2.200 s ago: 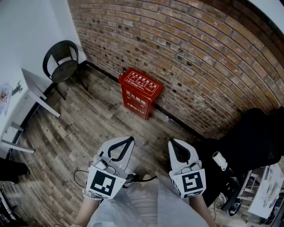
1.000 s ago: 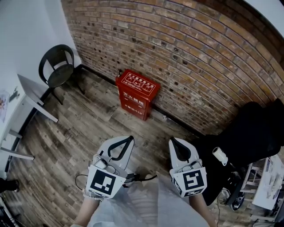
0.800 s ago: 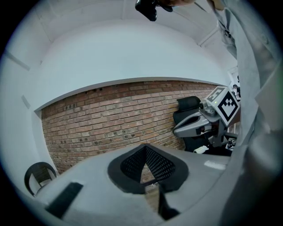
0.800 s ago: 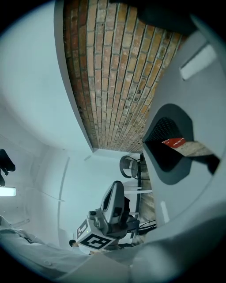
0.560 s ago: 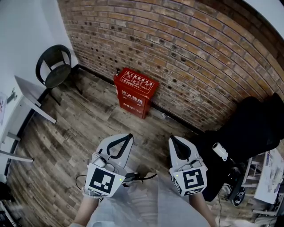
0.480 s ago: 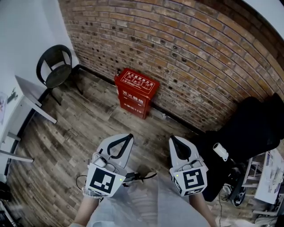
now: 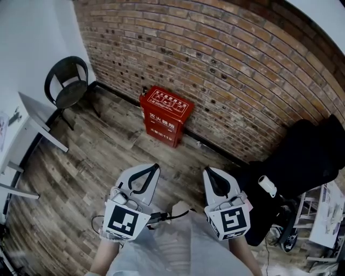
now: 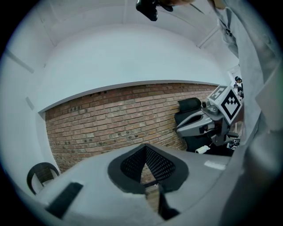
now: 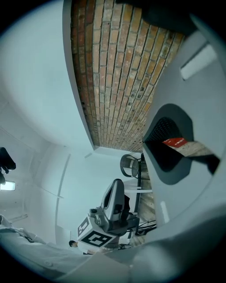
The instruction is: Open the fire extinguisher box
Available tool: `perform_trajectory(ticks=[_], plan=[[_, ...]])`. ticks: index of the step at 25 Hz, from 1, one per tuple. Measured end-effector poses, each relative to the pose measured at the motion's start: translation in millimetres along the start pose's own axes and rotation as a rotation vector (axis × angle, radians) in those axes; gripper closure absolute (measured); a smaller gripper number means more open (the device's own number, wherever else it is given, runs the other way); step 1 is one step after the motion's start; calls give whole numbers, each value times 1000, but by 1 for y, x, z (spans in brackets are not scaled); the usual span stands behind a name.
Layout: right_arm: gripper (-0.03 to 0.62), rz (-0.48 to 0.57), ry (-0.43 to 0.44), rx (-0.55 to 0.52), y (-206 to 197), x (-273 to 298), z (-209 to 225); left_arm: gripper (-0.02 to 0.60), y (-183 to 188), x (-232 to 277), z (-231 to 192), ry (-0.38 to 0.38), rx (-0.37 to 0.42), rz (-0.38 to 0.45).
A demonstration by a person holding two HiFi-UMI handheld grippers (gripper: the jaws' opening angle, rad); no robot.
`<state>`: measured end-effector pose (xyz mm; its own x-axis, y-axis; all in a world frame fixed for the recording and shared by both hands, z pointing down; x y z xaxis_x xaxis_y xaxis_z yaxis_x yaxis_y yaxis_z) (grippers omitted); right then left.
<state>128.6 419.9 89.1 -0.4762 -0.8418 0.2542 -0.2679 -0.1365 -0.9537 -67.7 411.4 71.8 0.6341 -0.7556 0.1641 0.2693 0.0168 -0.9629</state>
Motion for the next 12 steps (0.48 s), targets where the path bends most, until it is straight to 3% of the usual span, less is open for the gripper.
perform_trajectory(ticks=[12], plan=[[588, 0, 19, -14, 1, 24, 9, 581, -7, 4, -15, 38, 1, -24]])
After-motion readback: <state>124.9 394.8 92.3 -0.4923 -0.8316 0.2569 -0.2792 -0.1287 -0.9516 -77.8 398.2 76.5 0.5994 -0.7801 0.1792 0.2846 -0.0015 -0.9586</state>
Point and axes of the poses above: the fingertips, and each gripper's own axes: x forward along the fingers, z to its right, y out of its top, the point moved 7 cm from there along -x, backward along the fingers, and after that the axes turned 1 degree about y, right-handed, at the moved point
